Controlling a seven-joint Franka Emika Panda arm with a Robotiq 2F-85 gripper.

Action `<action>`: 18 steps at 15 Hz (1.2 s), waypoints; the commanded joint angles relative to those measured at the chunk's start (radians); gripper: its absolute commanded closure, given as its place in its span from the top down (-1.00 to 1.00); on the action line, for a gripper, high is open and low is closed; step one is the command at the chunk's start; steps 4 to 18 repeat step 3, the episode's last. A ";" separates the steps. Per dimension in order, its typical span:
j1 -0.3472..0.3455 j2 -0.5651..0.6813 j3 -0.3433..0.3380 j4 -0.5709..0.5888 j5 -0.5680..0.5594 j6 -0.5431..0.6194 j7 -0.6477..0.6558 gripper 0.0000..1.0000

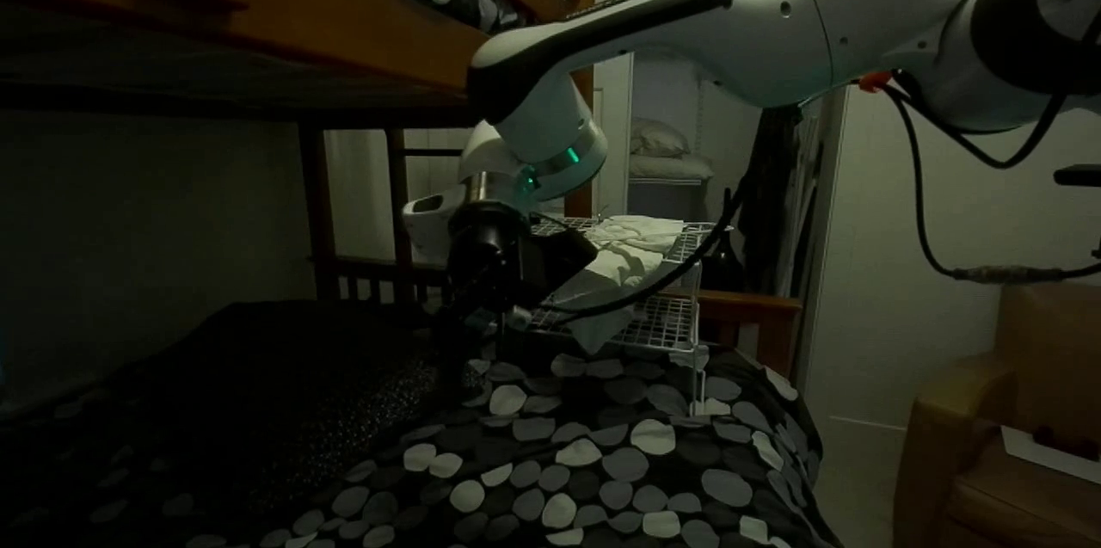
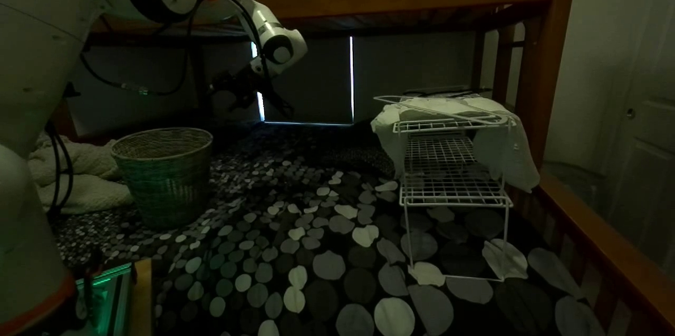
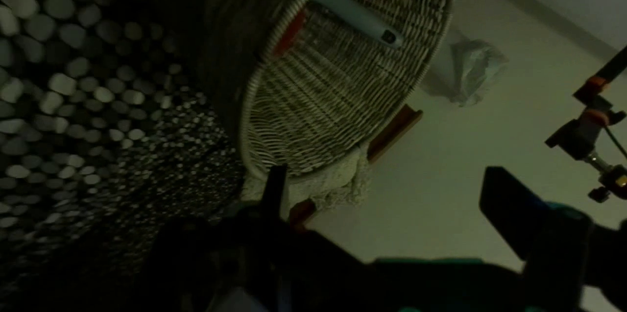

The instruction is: Put the lint roller in the basket

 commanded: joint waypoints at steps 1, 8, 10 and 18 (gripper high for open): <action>-0.053 -0.166 -0.057 -0.200 -0.023 0.133 -0.014 1.00; -0.059 -0.201 -0.077 -0.246 -0.039 0.218 0.015 1.00; -0.059 -0.201 -0.077 -0.246 -0.039 0.218 0.015 1.00; -0.059 -0.201 -0.077 -0.246 -0.039 0.218 0.015 1.00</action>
